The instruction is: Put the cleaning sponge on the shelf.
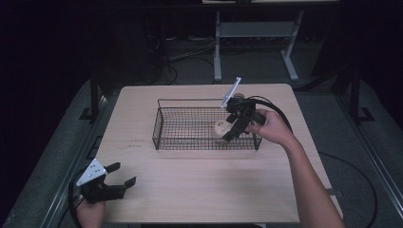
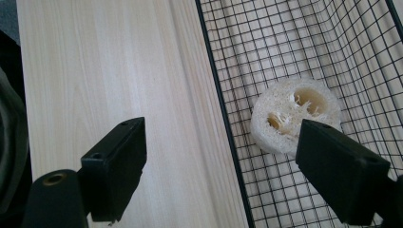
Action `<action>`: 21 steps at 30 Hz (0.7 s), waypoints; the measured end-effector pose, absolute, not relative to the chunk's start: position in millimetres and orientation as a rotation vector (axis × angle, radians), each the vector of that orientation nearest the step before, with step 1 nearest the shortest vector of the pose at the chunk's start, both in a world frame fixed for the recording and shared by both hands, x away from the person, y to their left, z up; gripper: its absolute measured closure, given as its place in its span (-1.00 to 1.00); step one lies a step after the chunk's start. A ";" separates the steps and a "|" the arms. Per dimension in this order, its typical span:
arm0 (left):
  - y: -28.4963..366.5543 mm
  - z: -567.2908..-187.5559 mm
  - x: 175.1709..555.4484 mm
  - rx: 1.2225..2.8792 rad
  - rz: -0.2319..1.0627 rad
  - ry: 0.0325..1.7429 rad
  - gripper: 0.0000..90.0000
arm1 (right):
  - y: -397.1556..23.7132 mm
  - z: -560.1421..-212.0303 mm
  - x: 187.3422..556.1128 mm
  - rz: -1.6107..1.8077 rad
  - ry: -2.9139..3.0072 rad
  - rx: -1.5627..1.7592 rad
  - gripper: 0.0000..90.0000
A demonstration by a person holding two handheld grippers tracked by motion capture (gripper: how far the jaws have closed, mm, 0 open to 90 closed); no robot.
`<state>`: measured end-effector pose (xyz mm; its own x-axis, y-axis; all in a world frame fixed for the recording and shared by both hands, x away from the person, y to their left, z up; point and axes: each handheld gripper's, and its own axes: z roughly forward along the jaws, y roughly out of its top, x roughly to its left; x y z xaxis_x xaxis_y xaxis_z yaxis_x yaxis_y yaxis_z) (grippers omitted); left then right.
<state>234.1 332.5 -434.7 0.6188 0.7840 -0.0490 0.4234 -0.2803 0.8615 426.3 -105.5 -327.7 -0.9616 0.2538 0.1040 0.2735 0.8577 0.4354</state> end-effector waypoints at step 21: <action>332.2 -434.6 233.7 1.909 0.486 0.960 -0.70 | -123.3 -342.2 403.3 -0.699 -2.986 -0.417 -0.64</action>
